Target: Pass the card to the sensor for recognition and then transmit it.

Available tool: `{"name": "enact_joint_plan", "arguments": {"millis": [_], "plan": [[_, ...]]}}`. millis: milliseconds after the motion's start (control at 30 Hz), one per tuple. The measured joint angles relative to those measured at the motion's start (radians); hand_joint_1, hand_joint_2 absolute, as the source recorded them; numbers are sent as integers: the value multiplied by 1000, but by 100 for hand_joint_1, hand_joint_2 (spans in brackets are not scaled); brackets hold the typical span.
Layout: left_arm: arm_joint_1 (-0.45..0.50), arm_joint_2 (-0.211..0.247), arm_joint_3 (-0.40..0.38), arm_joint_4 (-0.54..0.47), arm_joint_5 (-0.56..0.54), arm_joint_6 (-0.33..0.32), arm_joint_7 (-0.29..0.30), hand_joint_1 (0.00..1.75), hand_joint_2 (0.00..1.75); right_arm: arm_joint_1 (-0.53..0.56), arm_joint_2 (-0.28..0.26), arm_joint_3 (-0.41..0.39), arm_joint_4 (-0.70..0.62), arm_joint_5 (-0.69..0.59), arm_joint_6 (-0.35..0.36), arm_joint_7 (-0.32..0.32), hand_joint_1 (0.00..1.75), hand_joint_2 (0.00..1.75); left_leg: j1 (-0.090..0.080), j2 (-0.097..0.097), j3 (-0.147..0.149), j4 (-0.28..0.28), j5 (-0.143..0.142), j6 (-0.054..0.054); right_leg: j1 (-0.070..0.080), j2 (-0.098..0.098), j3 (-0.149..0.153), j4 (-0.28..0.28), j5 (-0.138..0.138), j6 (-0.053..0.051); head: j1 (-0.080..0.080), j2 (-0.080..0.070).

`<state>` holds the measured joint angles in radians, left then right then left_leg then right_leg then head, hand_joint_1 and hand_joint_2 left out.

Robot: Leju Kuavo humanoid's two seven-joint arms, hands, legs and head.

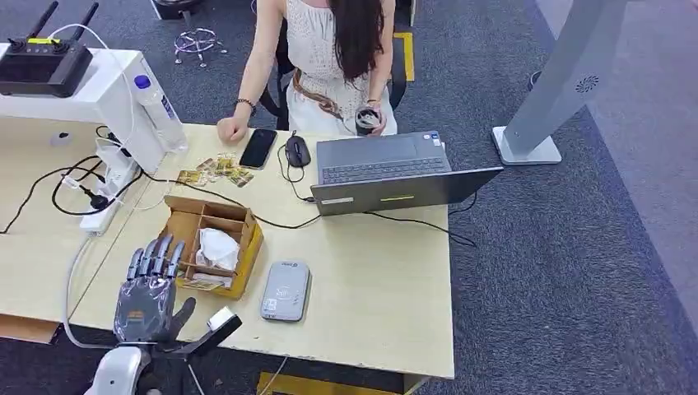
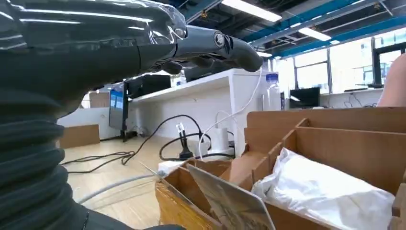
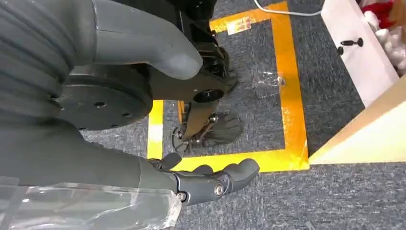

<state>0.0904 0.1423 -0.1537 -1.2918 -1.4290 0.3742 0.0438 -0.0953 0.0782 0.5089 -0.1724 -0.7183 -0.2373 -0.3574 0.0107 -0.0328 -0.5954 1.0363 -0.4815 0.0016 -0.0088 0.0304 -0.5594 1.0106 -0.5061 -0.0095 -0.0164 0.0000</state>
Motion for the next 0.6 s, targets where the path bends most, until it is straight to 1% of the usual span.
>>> {"name": "enact_joint_plan", "arguments": {"millis": [300, 600], "plan": [[-23, -10, 0, 55, 9, -8, 2, 0, 175, -2, 0, 4, 0, 3, 1, 0, 0, 175, 0, 0, 0, 0, -1, 0, 0, 1, -1, 0, 0, 0, 0, 0], [-25, -17, 0, 62, 10, -19, 2, 0, 175, -2, 0, 4, 0, 6, 1, 1, 0, 175, 0, 0, 0, 0, -1, 0, 0, 1, -1, 0, 0, 0, 0, 0]]}}
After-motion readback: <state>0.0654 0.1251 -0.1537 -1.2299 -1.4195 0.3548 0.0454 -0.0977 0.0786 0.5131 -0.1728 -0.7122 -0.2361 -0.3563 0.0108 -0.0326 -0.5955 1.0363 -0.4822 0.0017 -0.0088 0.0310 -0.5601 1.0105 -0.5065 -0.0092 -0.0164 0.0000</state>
